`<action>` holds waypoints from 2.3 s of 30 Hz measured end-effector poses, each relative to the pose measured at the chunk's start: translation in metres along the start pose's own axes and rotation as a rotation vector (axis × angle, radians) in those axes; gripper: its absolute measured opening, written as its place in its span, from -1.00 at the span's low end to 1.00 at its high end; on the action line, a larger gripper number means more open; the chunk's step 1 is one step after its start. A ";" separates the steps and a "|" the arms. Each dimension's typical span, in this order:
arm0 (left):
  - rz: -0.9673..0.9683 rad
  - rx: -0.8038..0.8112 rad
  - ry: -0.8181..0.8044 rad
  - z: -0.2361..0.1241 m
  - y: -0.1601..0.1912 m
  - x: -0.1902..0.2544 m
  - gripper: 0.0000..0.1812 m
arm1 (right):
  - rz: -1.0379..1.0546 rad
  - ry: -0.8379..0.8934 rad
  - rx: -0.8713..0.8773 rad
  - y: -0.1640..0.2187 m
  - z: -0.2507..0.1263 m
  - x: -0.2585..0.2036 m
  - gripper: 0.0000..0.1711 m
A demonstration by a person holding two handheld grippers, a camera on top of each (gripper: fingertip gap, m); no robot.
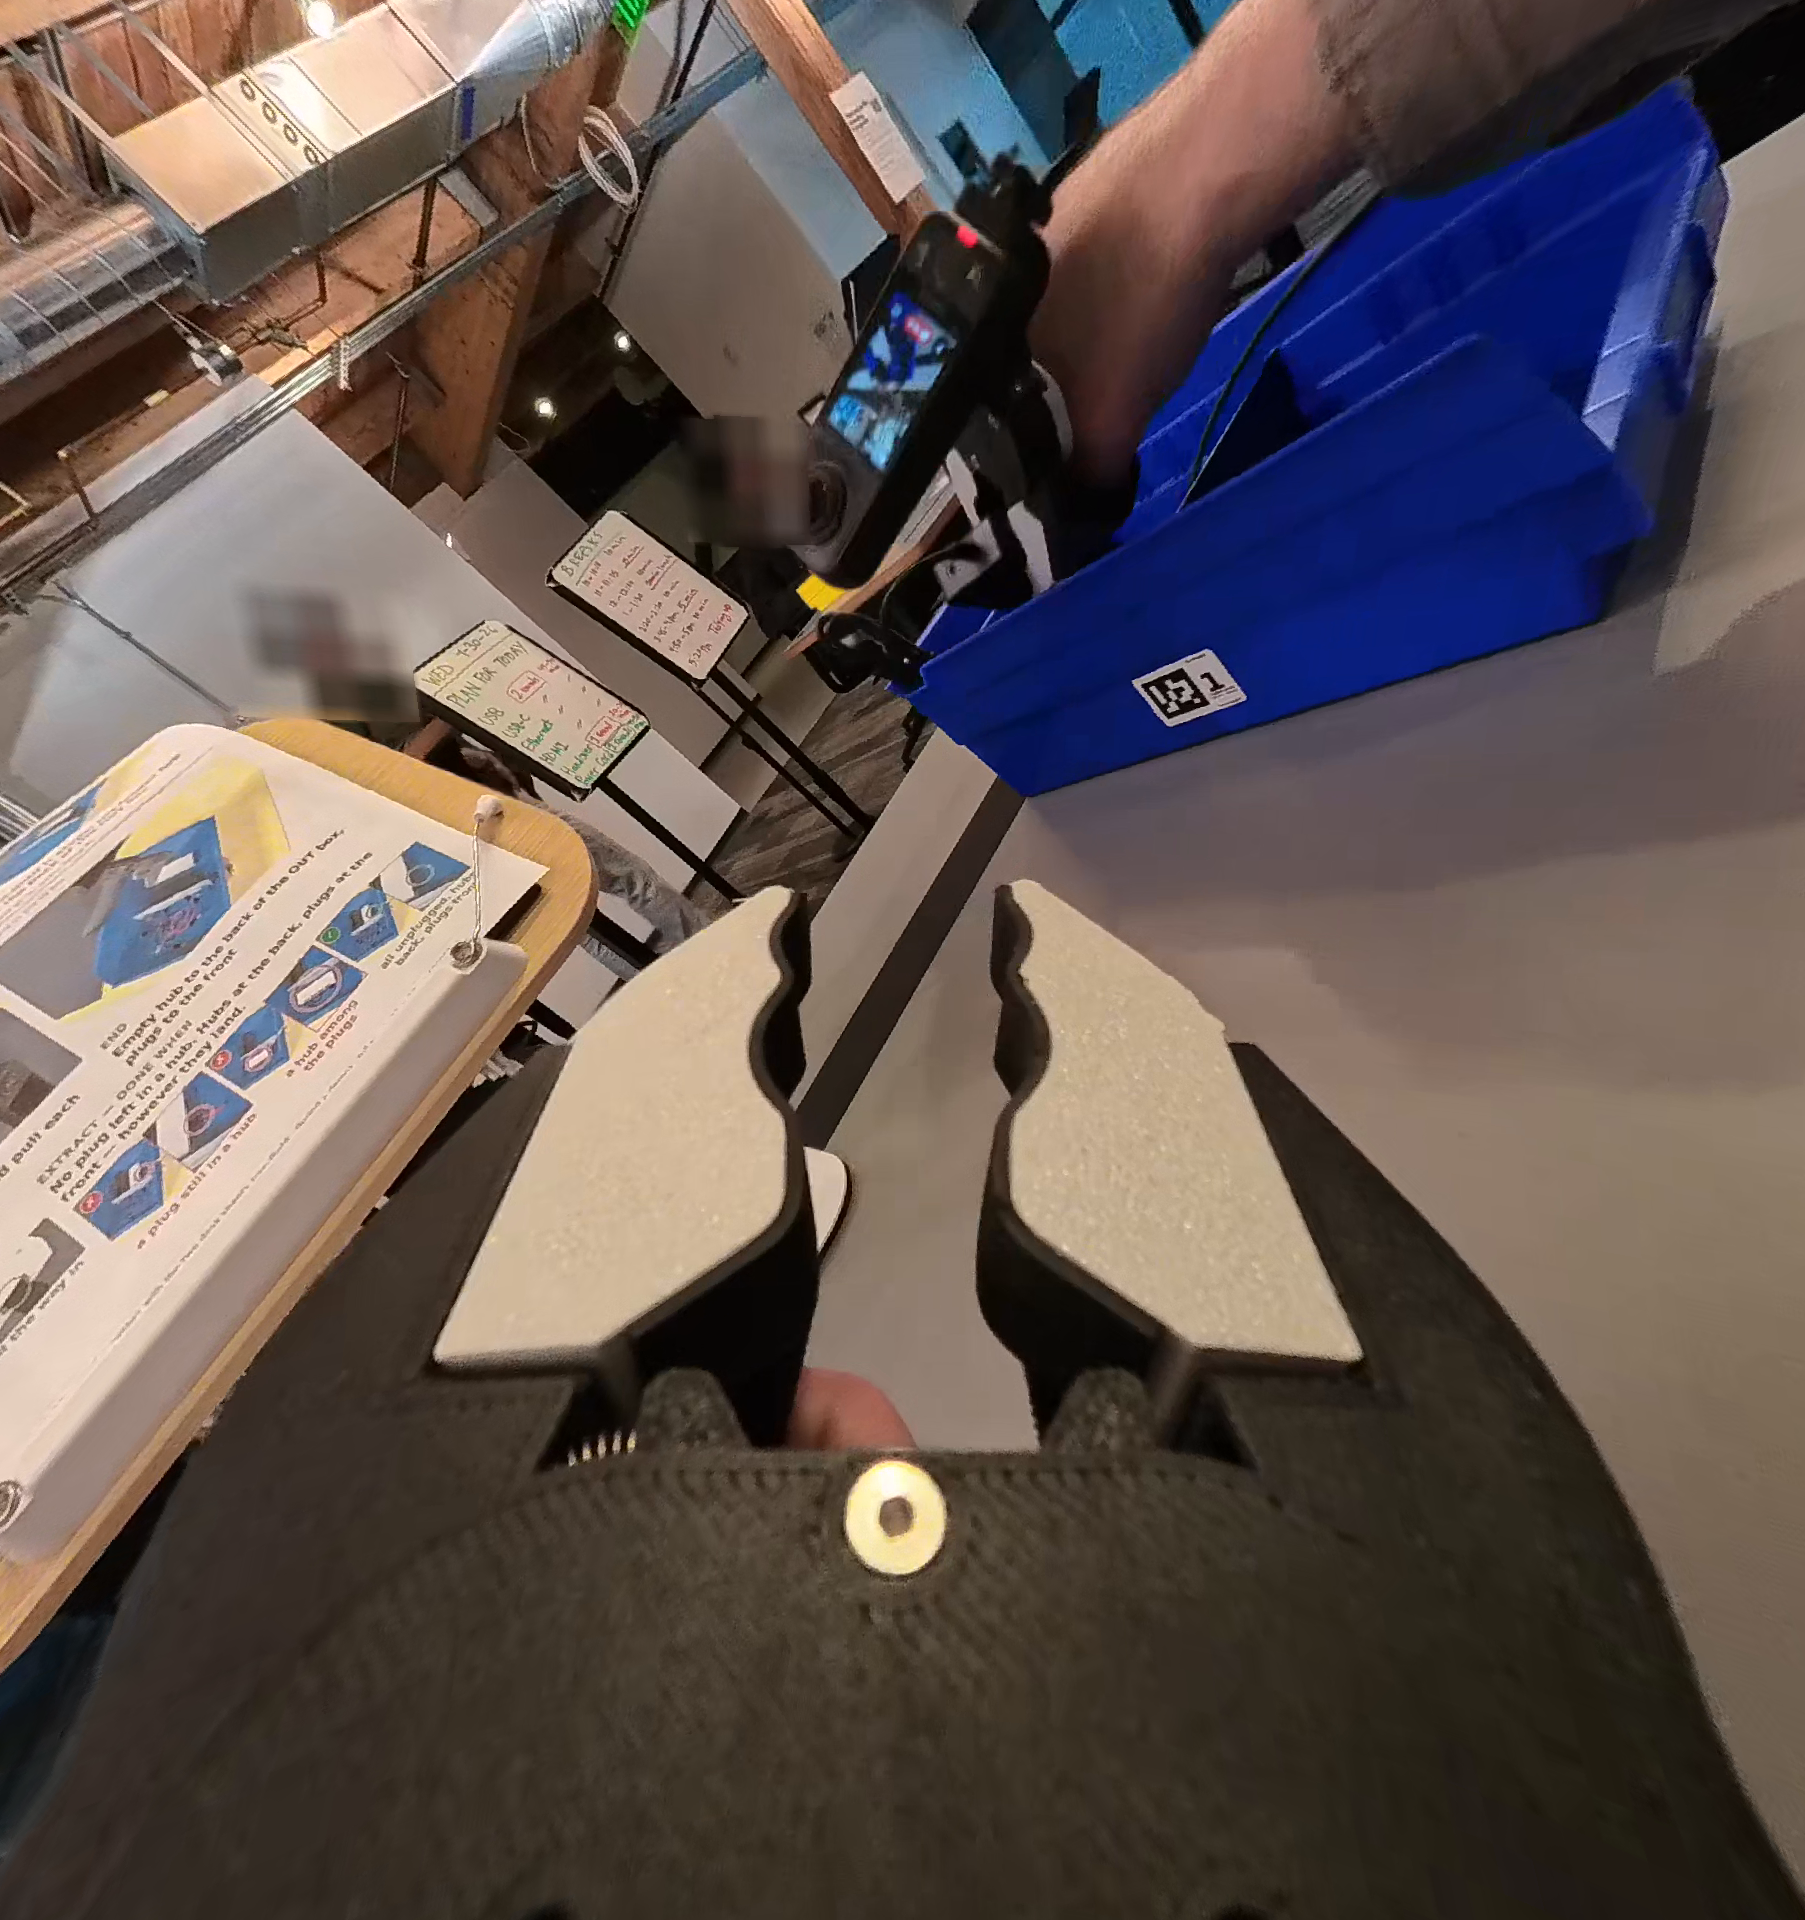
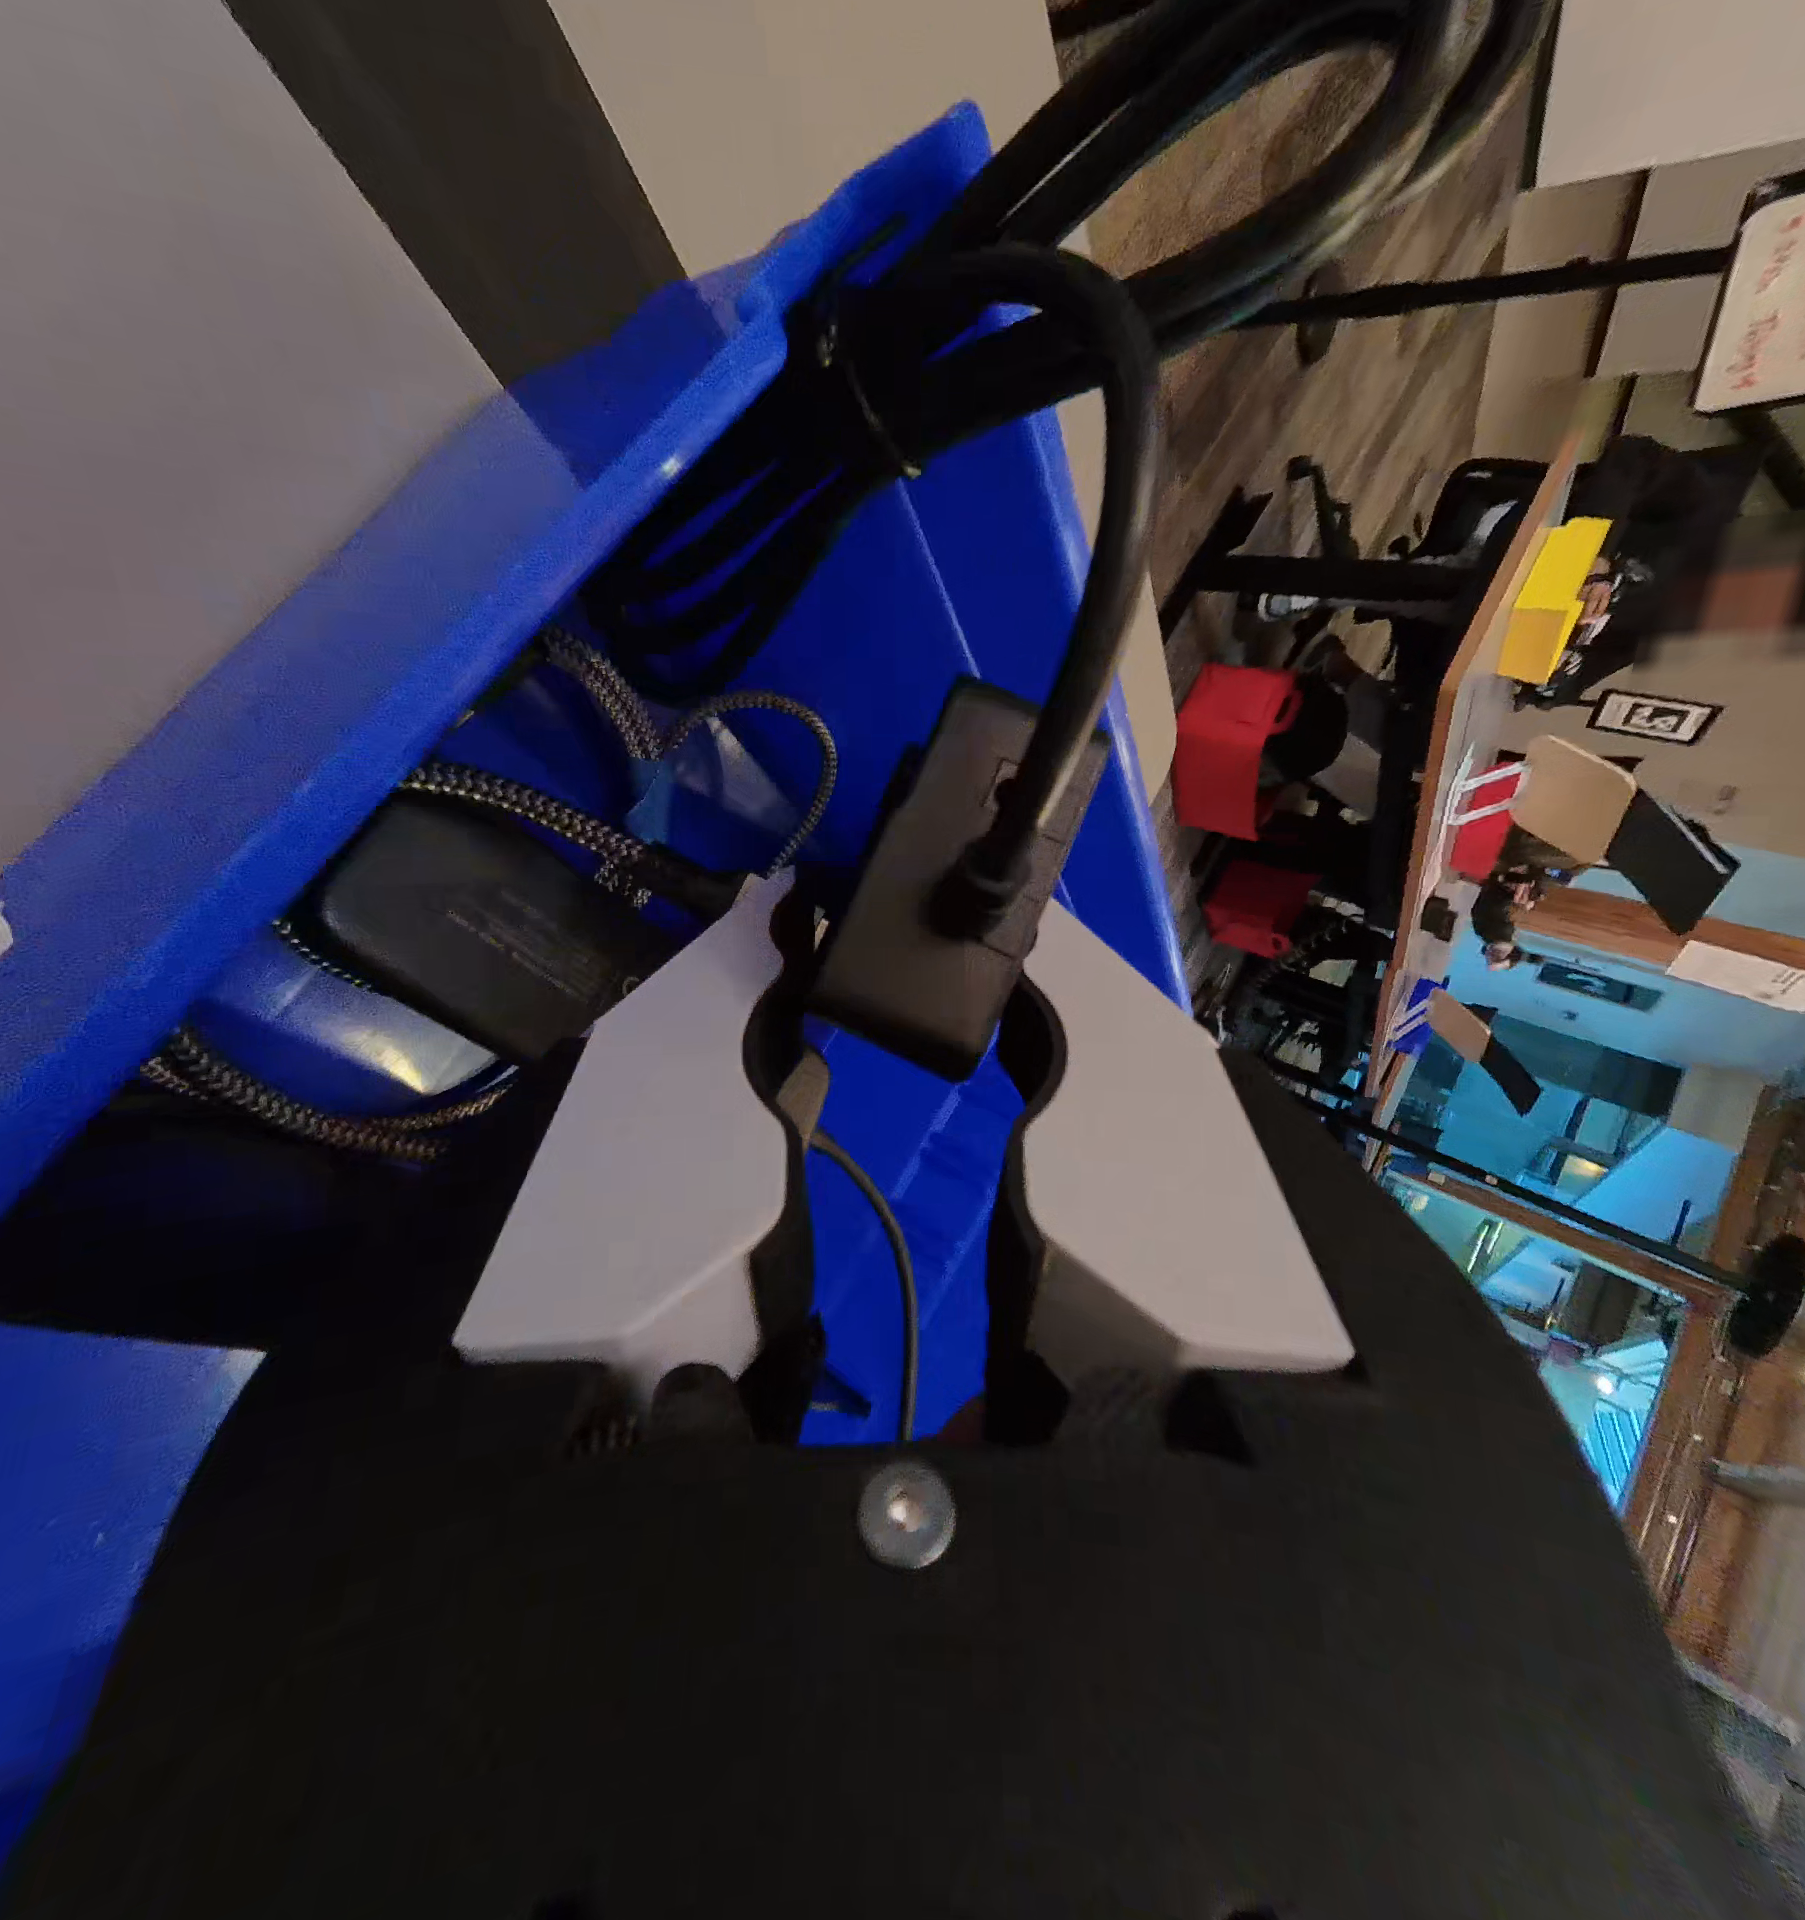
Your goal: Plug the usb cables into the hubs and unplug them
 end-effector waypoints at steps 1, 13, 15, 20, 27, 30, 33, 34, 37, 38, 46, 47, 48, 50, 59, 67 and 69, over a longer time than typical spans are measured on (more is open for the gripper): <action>0.004 0.002 -0.002 0.000 0.000 0.000 -0.63 | -0.006 -0.022 -0.013 -0.001 -0.002 0.001 -0.62; -0.062 0.041 -0.025 -0.005 -0.005 -0.011 -0.55 | 0.046 -0.167 0.093 0.033 -0.059 0.041 -0.05; -0.057 0.059 -0.038 -0.009 -0.010 -0.015 -0.54 | 0.086 -0.138 0.136 0.048 -0.076 0.051 -0.06; -0.040 0.129 -0.063 -0.027 -0.037 -0.031 -0.49 | 0.205 -0.182 0.244 0.092 -0.107 0.061 -0.10; 0.029 0.157 -0.085 -0.062 -0.077 -0.063 -0.44 | 0.348 -0.248 0.281 0.166 -0.107 0.056 -0.04; 0.060 0.113 -0.117 -0.080 -0.081 -0.085 -0.41 | 0.408 -0.297 0.290 0.194 -0.096 0.047 -0.06; 0.086 0.001 -0.176 -0.101 -0.069 -0.111 -0.31 | 0.445 -0.353 0.254 0.219 -0.074 0.030 -0.05; 0.084 -0.043 -0.194 -0.109 -0.061 -0.121 -0.30 | 0.460 -0.383 0.258 0.226 -0.066 0.024 -0.05; 0.020 -0.183 -0.230 -0.135 -0.028 -0.153 -0.15 | 0.536 -0.442 0.278 0.244 -0.044 0.007 0.00; -0.013 -0.222 -0.245 -0.147 -0.014 -0.163 -0.12 | 0.557 -0.472 0.296 0.248 -0.038 0.001 0.01; -0.231 -0.620 -0.469 -0.257 0.111 -0.226 -0.06 | 0.620 -0.592 0.376 0.262 -0.005 -0.035 -0.05; -0.276 -0.662 -0.473 -0.270 0.127 -0.228 -0.04 | 0.624 -0.592 0.379 0.262 -0.002 -0.037 -0.08; -0.326 -0.689 -0.467 -0.282 0.143 -0.229 -0.01 | 0.632 -0.591 0.381 0.262 0.001 -0.038 -0.14; -0.432 -0.705 -0.406 -0.302 0.169 -0.225 0.04 | 0.641 -0.615 0.389 0.261 0.007 -0.041 -0.18; -0.652 -0.918 -0.322 -0.331 0.258 -0.191 0.11 | 0.618 -0.679 0.405 0.246 0.019 -0.054 -0.40; -0.796 -0.898 -0.273 -0.331 0.295 -0.179 -0.31 | 0.589 -0.696 0.414 0.238 0.022 -0.059 -0.51; -0.812 -0.873 -0.289 -0.332 0.298 -0.179 -0.50 | 0.588 -0.693 0.420 0.238 0.021 -0.059 -0.56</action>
Point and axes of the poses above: each gripper's, where its closed fingertips meet, z out along the fingers, y out of its underside, x = y × z across the jaws, the point moved 10 cm from there along -z, back along the fingers, and after that the axes turned 14 degrees about -x, right-handed, at the moved point
